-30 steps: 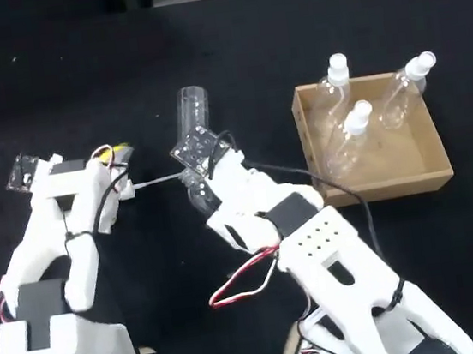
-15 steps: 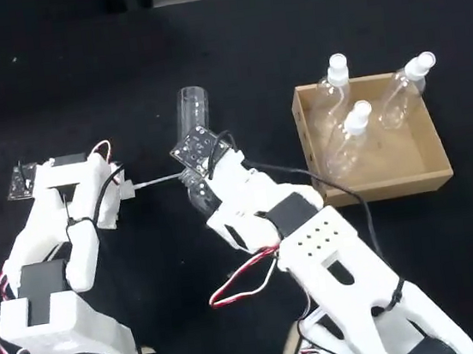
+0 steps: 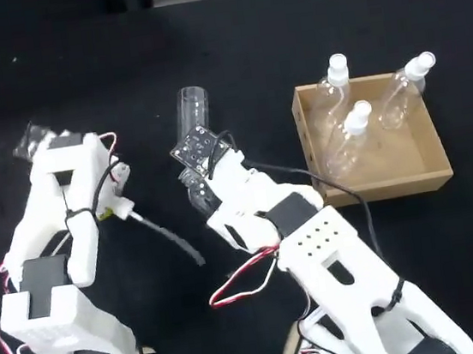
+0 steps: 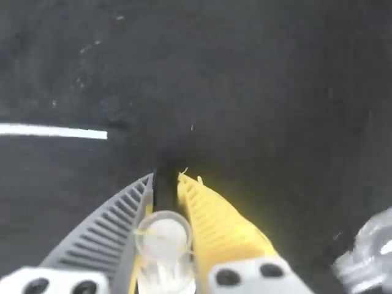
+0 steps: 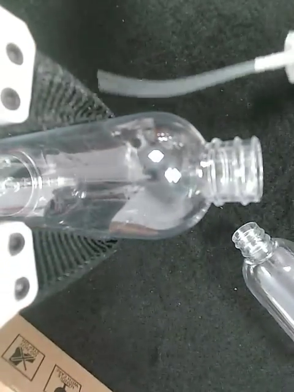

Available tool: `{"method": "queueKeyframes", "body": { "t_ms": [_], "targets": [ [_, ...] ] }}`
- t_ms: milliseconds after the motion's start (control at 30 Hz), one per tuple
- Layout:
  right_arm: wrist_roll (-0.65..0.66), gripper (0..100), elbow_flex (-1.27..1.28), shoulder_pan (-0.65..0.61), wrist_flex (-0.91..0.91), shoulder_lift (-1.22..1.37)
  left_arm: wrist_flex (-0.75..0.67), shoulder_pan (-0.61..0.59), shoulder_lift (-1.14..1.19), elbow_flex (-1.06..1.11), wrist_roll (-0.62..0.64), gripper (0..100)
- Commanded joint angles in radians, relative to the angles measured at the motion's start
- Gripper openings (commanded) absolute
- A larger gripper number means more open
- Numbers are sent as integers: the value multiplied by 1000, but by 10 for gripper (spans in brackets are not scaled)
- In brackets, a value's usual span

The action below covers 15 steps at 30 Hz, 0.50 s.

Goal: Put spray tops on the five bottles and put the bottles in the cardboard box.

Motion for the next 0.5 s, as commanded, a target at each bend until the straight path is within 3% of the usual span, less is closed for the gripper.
{"method": "queueKeyframes", "body": {
  "t_ms": [0, 133, 300, 467],
  "targets": [
    [5, 11, -8, 15, -18, -35, 94, -16, 0, -108, -397, 33],
    [5, 11, -8, 15, -18, -35, 100, -21, 25, -96, -456, 47],
    [5, 11, -8, 15, -18, -35, 101, -18, 114, -94, -519, 186],
    [5, 11, -8, 15, -18, -35, 137, -15, 147, -119, -598, 198]
  ]
}}
